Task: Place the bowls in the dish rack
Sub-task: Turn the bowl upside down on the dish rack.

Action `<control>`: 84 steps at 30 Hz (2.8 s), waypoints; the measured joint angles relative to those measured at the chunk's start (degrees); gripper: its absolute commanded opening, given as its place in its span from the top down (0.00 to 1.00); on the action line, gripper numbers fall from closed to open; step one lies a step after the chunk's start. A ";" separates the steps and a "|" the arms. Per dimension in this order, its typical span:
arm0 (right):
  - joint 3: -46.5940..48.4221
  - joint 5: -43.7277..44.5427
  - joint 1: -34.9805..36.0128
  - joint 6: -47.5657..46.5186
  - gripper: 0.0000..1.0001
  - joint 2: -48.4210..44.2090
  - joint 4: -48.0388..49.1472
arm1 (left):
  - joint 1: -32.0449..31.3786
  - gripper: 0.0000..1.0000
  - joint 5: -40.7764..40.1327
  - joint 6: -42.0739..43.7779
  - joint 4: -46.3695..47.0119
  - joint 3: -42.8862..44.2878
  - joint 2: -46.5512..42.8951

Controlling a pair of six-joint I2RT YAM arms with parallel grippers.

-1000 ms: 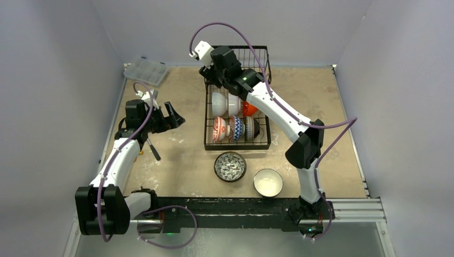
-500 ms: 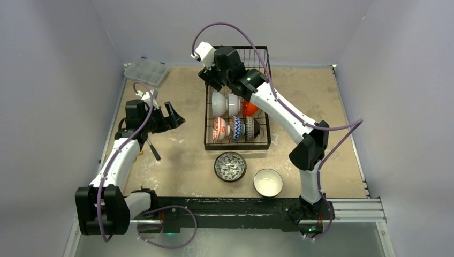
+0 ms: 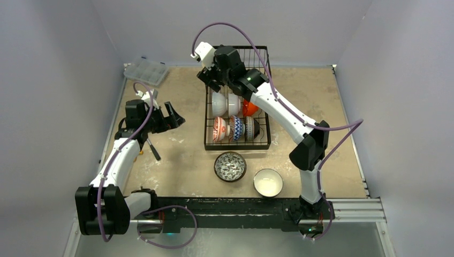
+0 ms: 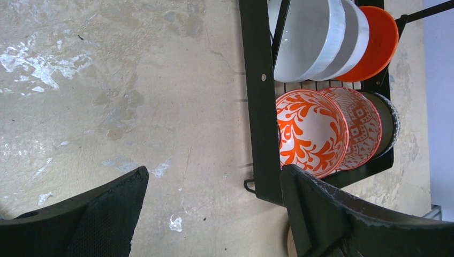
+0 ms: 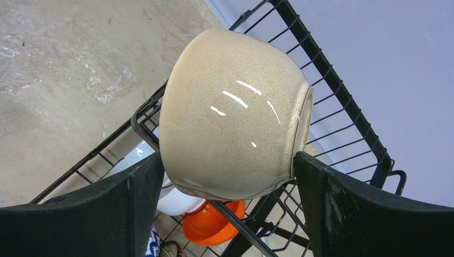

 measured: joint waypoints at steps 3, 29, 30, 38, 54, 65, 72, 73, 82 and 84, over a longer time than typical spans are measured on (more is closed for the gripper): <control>0.00 0.02 0.00 0.02 0.10 0.04 -0.02 | 0.00 0.09 0.00 0.00 0.00 0.00 0.00; 1.03 1.40 -1.01 2.56 1.00 0.28 2.23 | 0.00 0.10 -0.04 0.02 -0.02 0.00 0.00; 1.49 1.99 -0.90 2.84 1.00 0.50 2.21 | 0.00 0.10 -0.04 0.02 -0.02 0.00 0.00; 2.45 6.80 -0.52 3.72 1.00 1.18 3.67 | 0.00 0.10 -0.07 0.02 -0.02 0.00 0.00; 2.43 15.28 -1.84 2.01 1.00 1.27 6.19 | 0.00 0.10 -0.07 0.02 -0.02 0.00 0.00; -0.57 12.90 -2.16 2.54 1.00 0.83 7.41 | -0.02 0.11 -0.07 0.02 -0.02 0.00 0.00; -1.11 8.74 -2.67 2.12 1.00 0.22 6.88 | -0.04 0.11 -0.07 0.02 -0.02 0.00 0.00; -1.40 8.02 -2.73 1.88 1.00 0.00 6.86 | -0.04 0.11 -0.07 0.02 -0.02 0.00 0.00; -3.32 3.80 -2.64 -0.31 0.83 -1.05 5.86 | -0.04 0.11 -0.09 0.02 -0.02 0.00 0.00; -3.50 2.91 -2.78 -0.70 0.75 -1.18 5.77 | -0.04 0.11 -0.09 0.02 -0.02 0.00 0.00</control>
